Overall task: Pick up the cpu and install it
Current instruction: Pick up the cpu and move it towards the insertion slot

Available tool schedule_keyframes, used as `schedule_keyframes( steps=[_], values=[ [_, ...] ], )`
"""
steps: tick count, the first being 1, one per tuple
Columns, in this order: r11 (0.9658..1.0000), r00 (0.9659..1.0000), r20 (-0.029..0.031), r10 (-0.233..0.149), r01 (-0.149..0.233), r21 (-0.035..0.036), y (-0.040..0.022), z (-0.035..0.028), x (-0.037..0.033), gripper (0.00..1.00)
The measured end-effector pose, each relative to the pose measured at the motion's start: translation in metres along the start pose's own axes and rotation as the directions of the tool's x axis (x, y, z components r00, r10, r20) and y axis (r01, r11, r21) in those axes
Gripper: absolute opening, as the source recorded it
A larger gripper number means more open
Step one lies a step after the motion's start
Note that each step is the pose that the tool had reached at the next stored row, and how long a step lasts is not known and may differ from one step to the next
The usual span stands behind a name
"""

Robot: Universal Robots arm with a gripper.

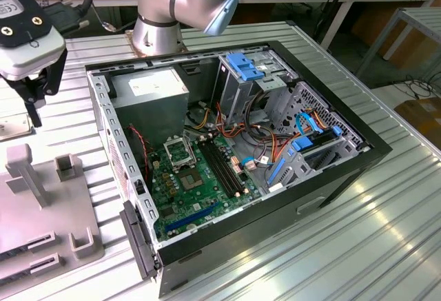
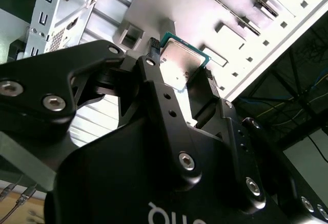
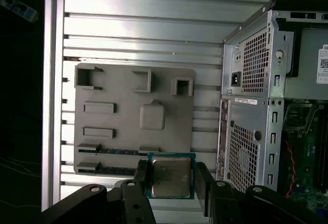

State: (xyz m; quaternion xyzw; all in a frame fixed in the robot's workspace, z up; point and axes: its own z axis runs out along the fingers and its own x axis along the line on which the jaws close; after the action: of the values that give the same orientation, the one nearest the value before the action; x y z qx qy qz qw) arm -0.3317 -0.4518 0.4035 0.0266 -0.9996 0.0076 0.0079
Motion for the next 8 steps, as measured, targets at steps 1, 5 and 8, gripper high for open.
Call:
schedule_keyframes(
  steps=[1, 5, 8],
  values=[
    [1.0000, 1.0000, -0.0001, 0.000, 0.000, 0.0000, 0.0000, -0.0001, -0.0007, 0.47],
    [1.0000, 1.0000, 0.0000, 0.000, 0.000, 0.0000, -0.0002, -0.0001, -0.0033, 0.47],
    [1.0000, 1.0000, -0.0001, 0.000, 0.000, 0.0000, -0.0003, -0.0001, -0.0051, 0.47]
  ],
)
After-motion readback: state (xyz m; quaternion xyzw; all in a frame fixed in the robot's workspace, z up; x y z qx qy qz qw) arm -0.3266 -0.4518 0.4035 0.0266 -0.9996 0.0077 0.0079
